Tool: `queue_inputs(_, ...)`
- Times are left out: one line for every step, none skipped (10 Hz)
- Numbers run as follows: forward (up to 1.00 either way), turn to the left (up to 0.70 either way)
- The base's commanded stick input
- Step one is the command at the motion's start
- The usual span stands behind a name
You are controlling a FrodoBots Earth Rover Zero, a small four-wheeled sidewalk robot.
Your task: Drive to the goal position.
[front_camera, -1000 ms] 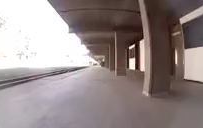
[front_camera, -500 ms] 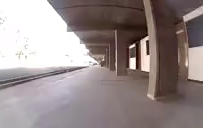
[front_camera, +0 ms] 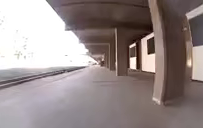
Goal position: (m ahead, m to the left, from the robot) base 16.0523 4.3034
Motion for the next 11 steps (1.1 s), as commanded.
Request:
queue_inputs(0.50, 0.00)
queue_inputs(0.50, 0.00)
queue_inputs(0.50, 0.00)
queue_inputs(0.50, 0.00)
queue_inputs(0.50, 0.00)
queue_inputs(0.50, 0.00)
queue_inputs(0.50, 0.00)
queue_inputs(0.50, 0.00)
queue_inputs(0.50, 0.00)
queue_inputs(0.50, 0.00)
queue_inputs(0.50, 0.00)
